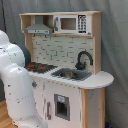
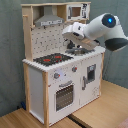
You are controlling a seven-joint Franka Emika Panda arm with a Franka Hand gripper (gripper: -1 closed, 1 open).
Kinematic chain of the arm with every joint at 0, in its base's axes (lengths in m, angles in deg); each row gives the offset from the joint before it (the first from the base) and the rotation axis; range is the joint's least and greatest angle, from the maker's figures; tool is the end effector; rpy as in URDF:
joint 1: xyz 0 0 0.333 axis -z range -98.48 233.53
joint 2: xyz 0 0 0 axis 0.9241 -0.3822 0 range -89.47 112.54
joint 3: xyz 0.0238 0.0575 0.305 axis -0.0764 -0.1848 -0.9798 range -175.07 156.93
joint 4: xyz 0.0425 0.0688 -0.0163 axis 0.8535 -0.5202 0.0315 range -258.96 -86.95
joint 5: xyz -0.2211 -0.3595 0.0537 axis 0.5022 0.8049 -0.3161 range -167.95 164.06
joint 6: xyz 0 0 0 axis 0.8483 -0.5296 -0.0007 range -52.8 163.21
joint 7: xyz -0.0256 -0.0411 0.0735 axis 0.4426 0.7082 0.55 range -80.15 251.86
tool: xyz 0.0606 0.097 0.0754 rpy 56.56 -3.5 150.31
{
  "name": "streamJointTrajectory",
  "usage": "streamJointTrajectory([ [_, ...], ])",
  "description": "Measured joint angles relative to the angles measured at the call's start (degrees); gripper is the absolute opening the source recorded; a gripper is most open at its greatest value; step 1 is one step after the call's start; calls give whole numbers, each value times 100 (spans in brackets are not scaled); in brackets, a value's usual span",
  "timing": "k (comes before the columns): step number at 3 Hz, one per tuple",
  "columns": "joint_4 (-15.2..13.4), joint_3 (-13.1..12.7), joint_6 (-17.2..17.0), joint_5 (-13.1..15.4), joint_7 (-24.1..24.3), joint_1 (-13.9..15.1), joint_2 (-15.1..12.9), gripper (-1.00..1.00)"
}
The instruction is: Play with the kitchen
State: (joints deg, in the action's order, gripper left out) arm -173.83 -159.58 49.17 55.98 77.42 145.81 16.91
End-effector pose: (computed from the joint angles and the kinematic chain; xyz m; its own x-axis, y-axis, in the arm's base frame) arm 0.2762 0.5805 0.6095 0.0718 0.9890 -0.1290 0.5094 0.0748 0.8573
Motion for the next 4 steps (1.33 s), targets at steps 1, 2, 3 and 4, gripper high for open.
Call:
streamJointTrajectory([
  [1, -20, -3, 50, 584, -1, -312, 173, 100],
  [2, -82, 3, -10, 1183, -4, -602, 386, 100],
  [3, -265, 11, -135, 1751, 1, -763, 528, 100],
  [4, -645, 15, -160, 2285, 96, -823, 556, 100],
])
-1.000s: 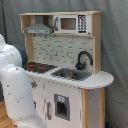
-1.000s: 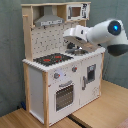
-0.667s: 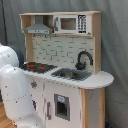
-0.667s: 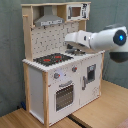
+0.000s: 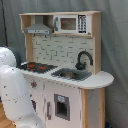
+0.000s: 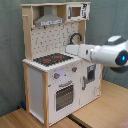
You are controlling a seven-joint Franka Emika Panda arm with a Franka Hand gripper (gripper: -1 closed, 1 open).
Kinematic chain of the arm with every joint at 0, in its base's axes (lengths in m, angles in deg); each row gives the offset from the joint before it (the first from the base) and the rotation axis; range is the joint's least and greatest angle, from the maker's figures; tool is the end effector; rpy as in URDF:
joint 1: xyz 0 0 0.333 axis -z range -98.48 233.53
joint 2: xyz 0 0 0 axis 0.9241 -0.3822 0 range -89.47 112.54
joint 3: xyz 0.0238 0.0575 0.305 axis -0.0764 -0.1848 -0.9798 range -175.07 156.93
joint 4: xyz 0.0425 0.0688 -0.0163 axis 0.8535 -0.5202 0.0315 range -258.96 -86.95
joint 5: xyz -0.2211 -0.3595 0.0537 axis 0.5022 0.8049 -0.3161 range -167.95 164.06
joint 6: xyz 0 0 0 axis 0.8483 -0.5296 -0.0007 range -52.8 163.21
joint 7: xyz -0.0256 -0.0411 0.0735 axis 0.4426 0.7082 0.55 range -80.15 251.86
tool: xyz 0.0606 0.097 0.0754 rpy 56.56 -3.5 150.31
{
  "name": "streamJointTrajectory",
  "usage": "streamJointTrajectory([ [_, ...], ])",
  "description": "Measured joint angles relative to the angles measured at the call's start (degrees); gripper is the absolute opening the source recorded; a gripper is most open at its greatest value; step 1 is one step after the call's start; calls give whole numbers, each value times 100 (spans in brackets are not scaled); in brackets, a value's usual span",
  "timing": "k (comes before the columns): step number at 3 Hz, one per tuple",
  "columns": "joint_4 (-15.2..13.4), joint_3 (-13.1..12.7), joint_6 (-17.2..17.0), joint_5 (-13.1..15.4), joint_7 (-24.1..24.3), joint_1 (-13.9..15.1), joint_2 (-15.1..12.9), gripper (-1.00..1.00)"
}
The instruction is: Play with the kitchen
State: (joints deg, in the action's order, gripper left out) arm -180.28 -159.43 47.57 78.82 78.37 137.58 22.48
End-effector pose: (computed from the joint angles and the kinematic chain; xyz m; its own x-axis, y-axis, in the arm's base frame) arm 0.2037 0.6306 0.5443 0.0039 0.9177 -0.3973 0.1177 0.3941 0.9115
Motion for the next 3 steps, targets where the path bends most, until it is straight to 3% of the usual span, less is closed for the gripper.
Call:
streamJointTrajectory([
  [3, -1274, -6, 18, 1017, 965, -312, 10, 100],
])
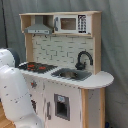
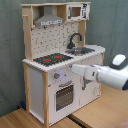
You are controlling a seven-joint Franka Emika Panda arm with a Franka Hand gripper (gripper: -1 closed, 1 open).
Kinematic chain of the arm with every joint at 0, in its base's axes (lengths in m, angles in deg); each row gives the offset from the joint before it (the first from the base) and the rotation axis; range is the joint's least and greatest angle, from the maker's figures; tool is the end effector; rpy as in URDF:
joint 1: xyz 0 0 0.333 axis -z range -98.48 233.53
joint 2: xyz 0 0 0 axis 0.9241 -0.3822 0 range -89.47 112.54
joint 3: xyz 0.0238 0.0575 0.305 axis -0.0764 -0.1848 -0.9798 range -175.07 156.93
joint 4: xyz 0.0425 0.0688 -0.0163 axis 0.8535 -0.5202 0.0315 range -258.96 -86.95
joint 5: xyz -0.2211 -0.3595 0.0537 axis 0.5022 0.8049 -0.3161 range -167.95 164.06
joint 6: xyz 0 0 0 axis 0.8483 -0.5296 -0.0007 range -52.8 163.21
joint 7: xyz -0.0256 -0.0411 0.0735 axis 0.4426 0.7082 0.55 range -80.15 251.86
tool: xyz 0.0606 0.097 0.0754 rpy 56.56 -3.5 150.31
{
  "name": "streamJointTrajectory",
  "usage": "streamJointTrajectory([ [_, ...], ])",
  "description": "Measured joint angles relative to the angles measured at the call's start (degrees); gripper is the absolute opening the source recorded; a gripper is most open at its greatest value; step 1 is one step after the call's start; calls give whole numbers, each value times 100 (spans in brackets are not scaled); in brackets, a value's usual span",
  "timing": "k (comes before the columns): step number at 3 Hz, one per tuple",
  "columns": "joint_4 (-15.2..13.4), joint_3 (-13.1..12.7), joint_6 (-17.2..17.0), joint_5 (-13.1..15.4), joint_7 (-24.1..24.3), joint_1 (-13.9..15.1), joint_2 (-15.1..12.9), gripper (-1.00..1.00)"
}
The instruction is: Play with the kitchen
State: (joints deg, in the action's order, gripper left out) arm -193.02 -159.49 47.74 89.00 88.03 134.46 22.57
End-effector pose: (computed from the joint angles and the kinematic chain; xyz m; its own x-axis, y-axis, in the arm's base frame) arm 0.1761 0.6179 0.4495 -0.0294 0.8816 -0.4711 -0.0446 0.4697 0.8817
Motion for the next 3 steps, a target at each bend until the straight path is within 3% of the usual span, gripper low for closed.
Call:
streamJointTrajectory([
  [1, -365, 3, -81, 296, 240, -239, 7, 100],
  [3, -1241, 10, -489, 379, 985, -390, -69, 100],
])
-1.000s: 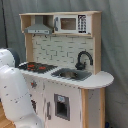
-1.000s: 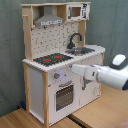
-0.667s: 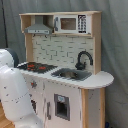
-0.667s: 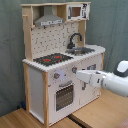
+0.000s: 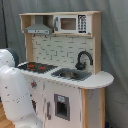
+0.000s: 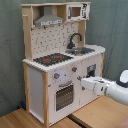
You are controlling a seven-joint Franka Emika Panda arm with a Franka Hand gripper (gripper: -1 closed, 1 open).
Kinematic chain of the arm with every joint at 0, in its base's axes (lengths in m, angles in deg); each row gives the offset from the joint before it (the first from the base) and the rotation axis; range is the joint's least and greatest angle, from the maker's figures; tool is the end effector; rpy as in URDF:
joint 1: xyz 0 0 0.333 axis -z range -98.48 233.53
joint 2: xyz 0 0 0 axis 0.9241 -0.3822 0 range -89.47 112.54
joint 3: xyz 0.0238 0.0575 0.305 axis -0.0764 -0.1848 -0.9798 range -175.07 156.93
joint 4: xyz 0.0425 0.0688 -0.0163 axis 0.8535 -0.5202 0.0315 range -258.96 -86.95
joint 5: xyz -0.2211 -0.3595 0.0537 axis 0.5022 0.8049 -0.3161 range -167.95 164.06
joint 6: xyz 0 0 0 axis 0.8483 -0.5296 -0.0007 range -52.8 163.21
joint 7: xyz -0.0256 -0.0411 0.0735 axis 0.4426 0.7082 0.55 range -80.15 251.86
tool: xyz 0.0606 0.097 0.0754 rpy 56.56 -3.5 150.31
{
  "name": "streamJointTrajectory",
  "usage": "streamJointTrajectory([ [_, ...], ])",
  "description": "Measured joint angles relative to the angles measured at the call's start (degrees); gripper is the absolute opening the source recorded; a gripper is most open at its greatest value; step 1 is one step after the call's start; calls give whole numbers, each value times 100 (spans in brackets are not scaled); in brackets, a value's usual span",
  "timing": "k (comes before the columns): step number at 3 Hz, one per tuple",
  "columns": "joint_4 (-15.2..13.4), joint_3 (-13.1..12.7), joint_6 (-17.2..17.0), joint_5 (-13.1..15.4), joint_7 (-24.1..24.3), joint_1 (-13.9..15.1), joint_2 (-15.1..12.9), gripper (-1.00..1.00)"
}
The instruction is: Play with the kitchen
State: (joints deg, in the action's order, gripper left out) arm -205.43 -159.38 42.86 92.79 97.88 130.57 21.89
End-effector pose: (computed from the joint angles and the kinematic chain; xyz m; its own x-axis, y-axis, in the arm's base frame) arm 0.1498 0.5731 0.3667 -0.0168 0.8648 -0.5018 -0.1209 0.4965 0.8596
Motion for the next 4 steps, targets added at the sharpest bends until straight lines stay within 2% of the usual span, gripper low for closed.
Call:
streamJointTrajectory([
  [3, -1067, 2, -167, -31, 1573, -2, -376, 100],
  [4, -1347, 139, -589, -18, 1787, 254, -305, 100],
])
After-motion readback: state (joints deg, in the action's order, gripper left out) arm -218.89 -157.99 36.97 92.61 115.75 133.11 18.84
